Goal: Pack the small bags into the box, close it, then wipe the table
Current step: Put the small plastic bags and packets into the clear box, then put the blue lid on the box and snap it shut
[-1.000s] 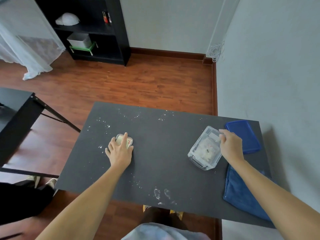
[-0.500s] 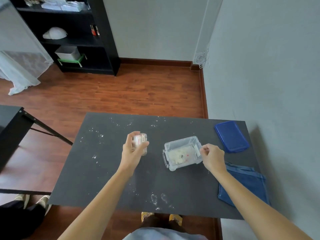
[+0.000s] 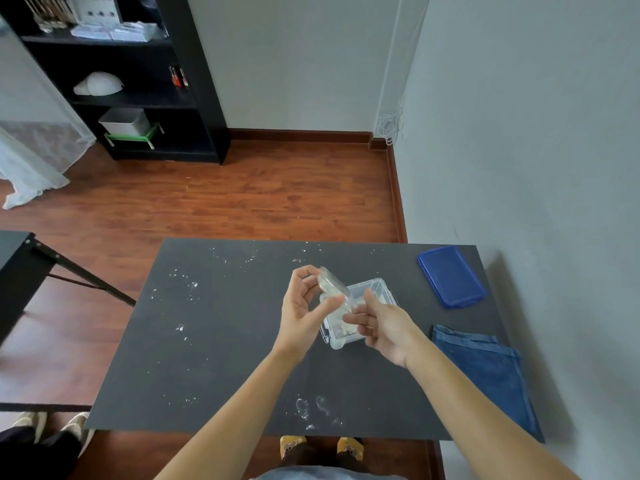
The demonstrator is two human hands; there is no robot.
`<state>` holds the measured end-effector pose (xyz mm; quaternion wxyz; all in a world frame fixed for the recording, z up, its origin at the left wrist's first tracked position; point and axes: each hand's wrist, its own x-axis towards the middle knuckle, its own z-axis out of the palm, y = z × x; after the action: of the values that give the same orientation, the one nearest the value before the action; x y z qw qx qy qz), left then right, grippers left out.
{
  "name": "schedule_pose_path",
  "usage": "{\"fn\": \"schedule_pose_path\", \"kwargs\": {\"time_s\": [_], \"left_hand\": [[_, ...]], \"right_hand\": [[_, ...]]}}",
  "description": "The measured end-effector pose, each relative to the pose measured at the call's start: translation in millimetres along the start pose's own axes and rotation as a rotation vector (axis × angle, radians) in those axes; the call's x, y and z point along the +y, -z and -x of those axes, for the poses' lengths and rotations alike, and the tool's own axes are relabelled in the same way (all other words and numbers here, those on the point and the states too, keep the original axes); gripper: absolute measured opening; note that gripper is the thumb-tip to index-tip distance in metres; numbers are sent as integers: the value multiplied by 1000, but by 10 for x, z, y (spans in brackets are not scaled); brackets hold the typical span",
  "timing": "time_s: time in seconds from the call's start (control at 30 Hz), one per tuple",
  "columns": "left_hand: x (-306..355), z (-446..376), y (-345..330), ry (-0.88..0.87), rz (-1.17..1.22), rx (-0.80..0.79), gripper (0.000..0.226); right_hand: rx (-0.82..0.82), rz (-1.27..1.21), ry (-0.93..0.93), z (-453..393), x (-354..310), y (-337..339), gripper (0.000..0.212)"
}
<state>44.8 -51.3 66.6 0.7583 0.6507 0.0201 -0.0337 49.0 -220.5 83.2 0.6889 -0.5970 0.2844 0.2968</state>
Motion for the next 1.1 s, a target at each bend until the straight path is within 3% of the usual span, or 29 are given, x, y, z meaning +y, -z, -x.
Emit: {"fn": "schedule_pose_path", "kwargs": {"time_s": [0.07, 0.2, 0.3, 0.4, 0.57, 0.8, 0.97, 1.1], "left_hand": [[-66, 23, -11, -38, -113, -40, 50], [-200, 25, -21, -74, -364, -123, 65], [-293, 12, 1, -23, -613, -177, 101], [-450, -40, 56, 51, -849, -257, 130], [-569, -112, 122, 99, -947, -256, 120], [-595, -160, 171, 20, -946, -245, 109], [-637, -176, 206, 0, -949, -236, 107], [-663, -199, 225, -12, -966, -244, 107]], "right_hand": [[-45, -73, -19, -28, -55, 50, 36], [47, -1, 24, -101, -76, 140, 17], [127, 69, 132, -154, -82, 245, 17], [285, 324, 245, -221, -83, 308, 26], [450, 720, 328, -371, -24, 222, 23], [506, 1100, 236, -466, 5, 135, 29], [514, 992, 422, -423, -36, 332, 19], [708, 835, 566, -525, -233, 952, 20]]}}
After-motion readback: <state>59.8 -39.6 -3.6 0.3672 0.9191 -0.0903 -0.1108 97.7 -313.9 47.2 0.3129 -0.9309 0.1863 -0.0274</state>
